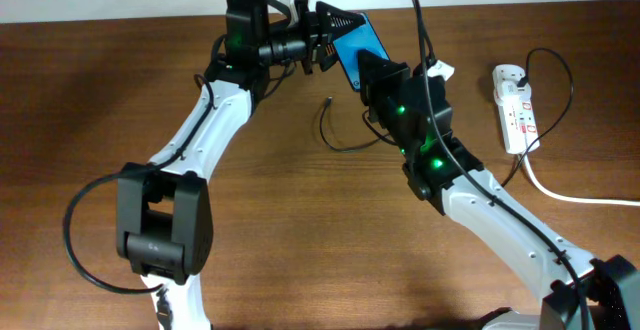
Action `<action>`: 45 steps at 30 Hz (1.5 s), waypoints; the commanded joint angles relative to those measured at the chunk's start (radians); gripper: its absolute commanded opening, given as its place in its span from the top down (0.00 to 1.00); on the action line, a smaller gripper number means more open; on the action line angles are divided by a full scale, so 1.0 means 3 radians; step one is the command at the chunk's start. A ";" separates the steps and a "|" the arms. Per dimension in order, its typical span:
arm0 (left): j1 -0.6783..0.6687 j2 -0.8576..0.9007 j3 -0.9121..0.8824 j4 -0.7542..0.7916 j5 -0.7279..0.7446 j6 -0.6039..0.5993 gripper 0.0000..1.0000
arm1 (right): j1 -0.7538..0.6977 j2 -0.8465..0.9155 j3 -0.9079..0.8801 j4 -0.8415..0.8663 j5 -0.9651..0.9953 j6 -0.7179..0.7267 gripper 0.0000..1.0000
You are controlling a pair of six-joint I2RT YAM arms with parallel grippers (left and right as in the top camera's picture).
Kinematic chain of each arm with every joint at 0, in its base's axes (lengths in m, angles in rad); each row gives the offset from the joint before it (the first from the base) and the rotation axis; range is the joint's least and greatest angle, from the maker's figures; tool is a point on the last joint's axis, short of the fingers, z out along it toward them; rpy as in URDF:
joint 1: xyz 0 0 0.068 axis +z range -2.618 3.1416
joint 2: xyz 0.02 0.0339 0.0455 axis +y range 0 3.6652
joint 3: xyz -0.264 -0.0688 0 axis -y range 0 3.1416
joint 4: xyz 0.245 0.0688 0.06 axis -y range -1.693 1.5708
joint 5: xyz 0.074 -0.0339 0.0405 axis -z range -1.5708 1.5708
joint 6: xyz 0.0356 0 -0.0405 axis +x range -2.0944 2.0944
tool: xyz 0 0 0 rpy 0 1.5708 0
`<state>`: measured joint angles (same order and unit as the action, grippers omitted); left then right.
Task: Plug charger to phone and switch on socket
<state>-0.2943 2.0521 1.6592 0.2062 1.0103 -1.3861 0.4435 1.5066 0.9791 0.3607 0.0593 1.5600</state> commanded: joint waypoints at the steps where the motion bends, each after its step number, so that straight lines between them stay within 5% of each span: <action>1: -0.0095 -0.0062 0.0088 0.0098 -0.0039 -0.0018 0.57 | 0.0225 0.0078 -0.0039 -0.0039 -0.0472 -0.0045 0.96; 8: -0.0095 -0.0062 0.0088 0.0094 0.0207 -0.0020 1.00 | 0.0225 0.0078 -0.0039 -0.0015 -0.0518 -0.0046 0.96; 11: -0.0094 -0.0062 0.0086 0.0093 0.0271 -0.0019 1.00 | 0.0223 0.0078 -0.0039 -0.0015 -0.0518 -0.0047 0.93; 13: -0.0092 -0.0062 0.0086 0.0081 0.0252 -0.0017 1.00 | 0.0220 0.0078 -0.0039 -0.0017 -0.0516 -0.0048 0.69; 15: -0.0075 -0.0062 0.0086 0.0070 0.0244 0.0075 1.00 | 0.0193 0.0078 -0.0039 -0.0017 -0.0509 -0.0057 0.63; 17: -0.0028 -0.0062 0.0086 -0.0178 0.0234 0.0294 1.00 | 0.0061 0.0074 -0.0039 -0.0072 -0.0534 -0.0200 0.31; 19: 0.0074 -0.0061 0.0086 -0.0618 0.0217 0.0626 1.00 | -0.0085 0.0072 -0.0039 -0.0118 -0.0647 -0.0298 0.11; 21: 0.0159 -0.0058 0.0086 -0.0684 0.0226 0.0806 1.00 | -0.0198 0.0069 -0.0039 -0.0140 -0.0829 -0.0492 0.02; 23: 0.0312 -0.0058 0.0086 -0.0698 0.0355 0.1055 1.00 | -0.0397 0.0066 -0.0039 -0.0262 -0.1186 -0.0819 0.02; 28: 0.0763 -0.0058 0.0086 -0.1286 0.0231 0.1732 1.00 | -0.1074 0.0066 -0.0039 -0.1822 -0.1677 -0.1565 0.02; 29: 0.0839 -0.0058 0.0086 -0.1401 0.0197 0.1850 1.00 | -0.1183 0.0067 -0.0039 -0.1851 -0.1905 -0.2022 0.02; 30: 0.0942 -0.0058 0.0086 -0.1486 0.0136 0.1920 1.00 | -0.1199 0.0066 -0.0039 -0.1881 -0.2046 -0.2494 0.16; 32: 0.1164 -0.0058 0.0086 -0.1498 0.0134 0.1928 1.00 | -0.1189 0.0071 0.0057 -0.2230 -0.2042 -0.2819 0.26; 37: 0.1390 -0.0058 0.0086 -0.1720 0.0173 0.2003 1.00 | -0.0902 0.0716 0.1794 -0.3864 -0.1644 -0.3684 0.29; 40: 0.1445 -0.0058 0.0086 -0.1722 0.0235 0.1998 1.00 | -0.0585 0.1577 0.2642 -0.3900 -0.1553 -0.3567 0.37; 45: 0.1536 -0.0058 0.0086 -0.1817 0.0245 0.1998 1.00 | -0.0310 0.2197 0.2645 -0.3291 -0.1550 -0.2984 0.53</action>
<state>0.1455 2.0533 1.6714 -0.3283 1.0473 -0.8032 0.3180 2.1185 1.7596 -0.6521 -0.4210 0.6060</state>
